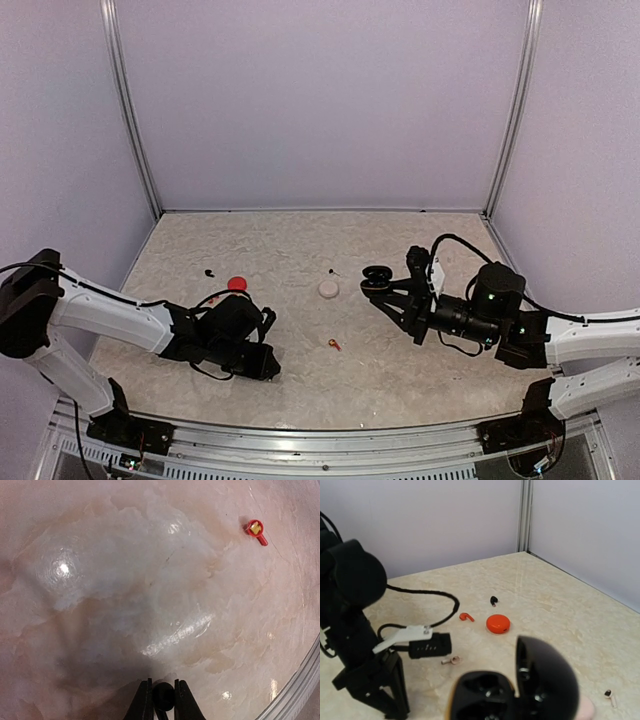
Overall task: Insert the wireless bluetooth earbuds into the charging case
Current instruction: Place the right earbud at the center of the board.
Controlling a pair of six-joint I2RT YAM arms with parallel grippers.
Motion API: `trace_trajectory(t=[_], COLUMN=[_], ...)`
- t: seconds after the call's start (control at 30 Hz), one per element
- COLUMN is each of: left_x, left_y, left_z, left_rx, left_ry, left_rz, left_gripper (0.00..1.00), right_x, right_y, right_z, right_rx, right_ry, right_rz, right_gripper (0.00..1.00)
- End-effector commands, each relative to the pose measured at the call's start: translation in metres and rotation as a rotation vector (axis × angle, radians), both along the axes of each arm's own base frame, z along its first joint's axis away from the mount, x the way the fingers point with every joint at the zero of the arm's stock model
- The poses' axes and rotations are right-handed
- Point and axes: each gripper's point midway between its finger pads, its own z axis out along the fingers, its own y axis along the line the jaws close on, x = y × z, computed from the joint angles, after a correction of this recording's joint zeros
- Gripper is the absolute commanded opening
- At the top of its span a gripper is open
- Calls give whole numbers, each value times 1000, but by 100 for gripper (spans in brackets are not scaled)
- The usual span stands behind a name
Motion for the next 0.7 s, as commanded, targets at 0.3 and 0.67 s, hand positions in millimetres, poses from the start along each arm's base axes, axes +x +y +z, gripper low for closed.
trace_trajectory(t=[0.3, 0.67], left_x=[-56, -41], left_y=[27, 12], left_z=[-15, 13], left_rx=[295, 388], left_ry=[239, 198], left_rz=[-92, -139], left_gripper=[22, 44], right_x=[-2, -5], right_y=[-5, -10], right_z=[22, 24], right_rx=[36, 44], right_ry=[-42, -54], right_rz=[4, 5], right_gripper=[0, 0])
